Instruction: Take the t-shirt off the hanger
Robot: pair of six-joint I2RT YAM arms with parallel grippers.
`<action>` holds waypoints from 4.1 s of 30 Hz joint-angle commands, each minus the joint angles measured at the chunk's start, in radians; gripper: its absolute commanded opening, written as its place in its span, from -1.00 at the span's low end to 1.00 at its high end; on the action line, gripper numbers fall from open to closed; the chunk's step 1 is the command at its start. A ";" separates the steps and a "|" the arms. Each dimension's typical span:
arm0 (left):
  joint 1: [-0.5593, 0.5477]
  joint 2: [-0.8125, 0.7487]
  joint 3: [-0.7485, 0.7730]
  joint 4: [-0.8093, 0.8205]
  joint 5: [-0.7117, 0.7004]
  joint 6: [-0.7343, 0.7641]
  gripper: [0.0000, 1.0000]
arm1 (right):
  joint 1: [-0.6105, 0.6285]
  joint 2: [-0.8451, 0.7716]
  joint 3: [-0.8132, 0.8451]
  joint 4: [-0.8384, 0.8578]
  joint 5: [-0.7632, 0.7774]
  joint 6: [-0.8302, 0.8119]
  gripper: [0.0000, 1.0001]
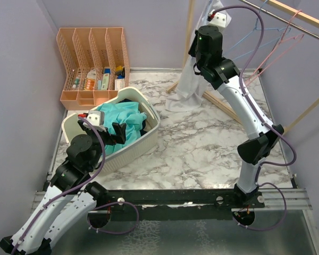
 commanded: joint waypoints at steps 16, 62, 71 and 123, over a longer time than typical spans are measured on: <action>0.003 0.020 -0.007 0.011 0.033 0.011 0.95 | 0.003 -0.247 -0.082 0.126 0.058 -0.154 -0.98; 0.003 0.716 0.755 0.297 1.163 0.055 0.77 | 0.003 -1.308 -0.946 -0.445 -0.991 -0.261 -0.98; 0.001 0.862 0.736 0.573 1.554 -0.236 0.67 | 0.003 -1.408 -0.925 -0.437 -1.032 -0.281 -0.98; -0.149 0.909 0.825 0.347 1.401 -0.081 0.29 | 0.003 -1.404 -1.053 -0.353 -1.109 -0.246 -0.98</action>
